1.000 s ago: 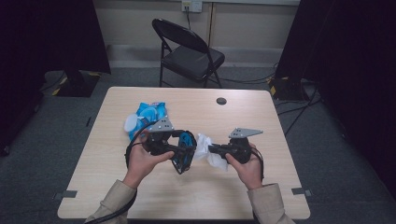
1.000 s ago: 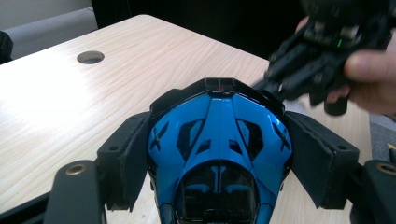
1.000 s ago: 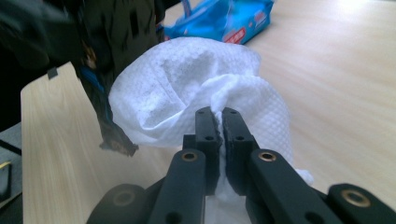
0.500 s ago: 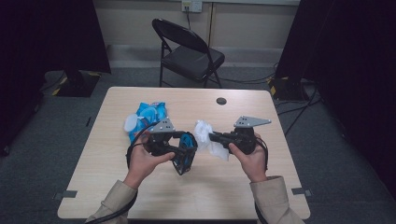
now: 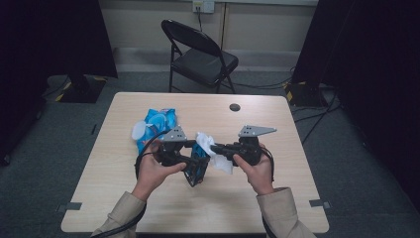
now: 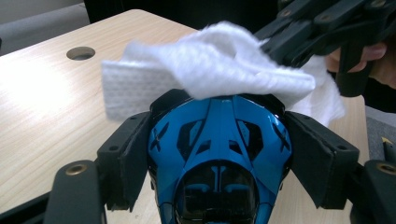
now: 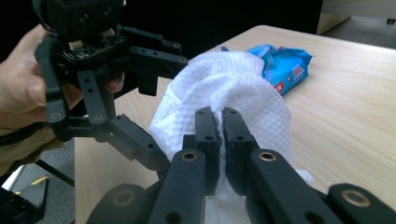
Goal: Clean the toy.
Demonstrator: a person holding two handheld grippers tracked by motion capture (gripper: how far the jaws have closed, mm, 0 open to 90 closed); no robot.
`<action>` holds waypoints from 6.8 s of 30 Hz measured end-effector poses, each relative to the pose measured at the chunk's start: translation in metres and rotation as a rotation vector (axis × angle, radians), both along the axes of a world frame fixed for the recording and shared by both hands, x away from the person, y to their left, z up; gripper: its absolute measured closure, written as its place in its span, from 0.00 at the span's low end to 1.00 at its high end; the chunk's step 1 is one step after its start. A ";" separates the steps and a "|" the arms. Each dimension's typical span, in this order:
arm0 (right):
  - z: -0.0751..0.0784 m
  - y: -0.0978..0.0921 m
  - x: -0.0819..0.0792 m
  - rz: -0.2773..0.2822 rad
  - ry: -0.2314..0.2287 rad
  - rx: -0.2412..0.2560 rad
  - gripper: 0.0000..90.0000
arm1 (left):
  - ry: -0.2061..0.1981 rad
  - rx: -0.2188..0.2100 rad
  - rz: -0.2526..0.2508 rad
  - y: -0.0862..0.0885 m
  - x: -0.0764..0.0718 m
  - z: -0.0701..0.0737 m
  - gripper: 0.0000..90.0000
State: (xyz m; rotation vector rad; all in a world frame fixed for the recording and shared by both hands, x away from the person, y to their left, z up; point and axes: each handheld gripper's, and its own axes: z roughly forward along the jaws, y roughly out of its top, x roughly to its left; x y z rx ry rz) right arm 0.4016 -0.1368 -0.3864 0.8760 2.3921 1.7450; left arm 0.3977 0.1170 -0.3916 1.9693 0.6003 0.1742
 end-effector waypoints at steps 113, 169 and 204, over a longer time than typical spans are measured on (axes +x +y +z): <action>-0.045 -0.016 0.005 -0.086 0.040 -0.167 0.97 | -0.023 -0.023 0.026 0.008 0.000 0.008 0.29; -0.015 0.021 0.014 0.005 0.013 -0.079 0.96 | 0.007 -0.014 -0.010 0.001 -0.001 0.005 0.29; -0.046 0.032 0.008 0.010 0.058 -0.133 0.96 | 0.002 -0.013 -0.002 0.002 -0.002 0.007 0.29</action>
